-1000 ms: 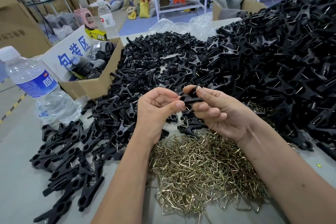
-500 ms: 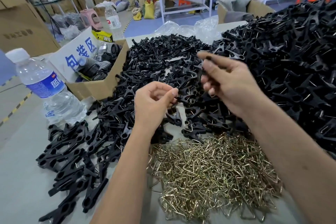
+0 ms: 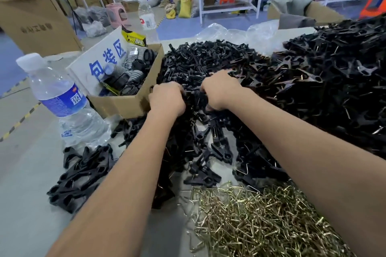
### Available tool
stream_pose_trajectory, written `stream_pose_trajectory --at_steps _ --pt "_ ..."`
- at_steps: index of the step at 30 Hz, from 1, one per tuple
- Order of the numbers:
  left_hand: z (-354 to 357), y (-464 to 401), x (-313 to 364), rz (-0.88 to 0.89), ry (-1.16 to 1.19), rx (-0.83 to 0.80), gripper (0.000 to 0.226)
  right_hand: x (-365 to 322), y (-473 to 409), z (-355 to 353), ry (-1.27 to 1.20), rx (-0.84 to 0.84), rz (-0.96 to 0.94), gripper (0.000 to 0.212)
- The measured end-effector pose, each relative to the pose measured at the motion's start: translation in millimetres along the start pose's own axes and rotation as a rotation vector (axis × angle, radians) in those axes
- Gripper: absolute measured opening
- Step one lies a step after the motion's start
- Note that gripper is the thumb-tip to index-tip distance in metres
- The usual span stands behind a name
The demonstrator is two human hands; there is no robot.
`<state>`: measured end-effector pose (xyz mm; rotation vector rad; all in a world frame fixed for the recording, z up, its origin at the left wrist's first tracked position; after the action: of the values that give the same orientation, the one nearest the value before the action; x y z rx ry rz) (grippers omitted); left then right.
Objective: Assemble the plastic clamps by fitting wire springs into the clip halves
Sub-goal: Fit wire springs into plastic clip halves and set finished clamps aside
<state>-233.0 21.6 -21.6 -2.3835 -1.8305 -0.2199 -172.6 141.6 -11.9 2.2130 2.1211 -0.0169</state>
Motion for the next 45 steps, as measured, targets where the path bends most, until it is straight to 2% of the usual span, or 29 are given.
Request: stream_pose_trajectory --at_steps 4,6,10,13,15,17,21,26,28,31,34,36,40,43,45 --pt "-8 -6 -3 0.003 0.192 0.062 0.031 9 -17 18 0.007 -0.135 0.025 0.035" --pt "-8 -7 -6 0.000 0.266 0.066 0.028 10 -18 18 -0.023 -0.133 0.005 0.026" --pt "-11 -5 -9 0.011 0.425 0.121 0.031 13 -13 10 -0.047 -0.018 -0.052 0.005" --pt "-15 -1 -9 0.020 0.529 0.179 0.026 14 -4 5 -0.026 0.061 -0.066 0.016" --pt "-18 2 -6 0.032 0.553 0.195 0.023 16 2 -3 -0.034 0.135 -0.065 0.007" --pt "-23 7 -3 0.041 0.572 0.231 0.020 20 9 -9 -0.054 0.194 -0.061 0.014" --pt "-30 12 -1 0.018 0.645 0.282 0.018 25 23 -22 -0.278 0.334 -0.099 0.013" --pt "-40 22 4 0.010 0.659 0.297 0.023 35 54 -34 -0.564 0.552 0.019 0.023" --pt "-50 29 6 0.036 0.719 0.334 0.024 38 69 -31 -0.760 0.581 0.053 0.025" --pt "-54 44 14 0.102 0.960 0.303 0.036 34 92 -23 -1.061 0.586 0.031 0.019" --pt "-49 67 20 0.083 0.925 0.346 0.048 29 118 -17 -1.259 0.620 -0.006 0.024" --pt "-32 81 23 0.046 1.034 0.231 0.049 29 134 -5 -1.368 0.589 0.010 0.016" --pt "8 113 33 0.018 1.383 -0.105 0.036 34 164 23 -1.469 0.531 0.064 0.010" --pt "22 134 33 0.069 1.442 -0.191 0.035 36 183 38 -1.454 0.490 0.053 0.018" --pt "26 145 33 0.130 1.429 -0.199 0.031 36 193 38 -1.406 0.545 0.037 0.014"
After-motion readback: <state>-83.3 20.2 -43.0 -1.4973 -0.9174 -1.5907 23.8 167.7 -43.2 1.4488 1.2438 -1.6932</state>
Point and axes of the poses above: each hand's wrist, its own y-axis away from the middle knuckle, its own z-axis out of the palm, x = y × z, the point moved 9 cm from there along -y, towards the middle knuckle, and after that the axes turned 8 degrees about -z, right-handed, at the moved point
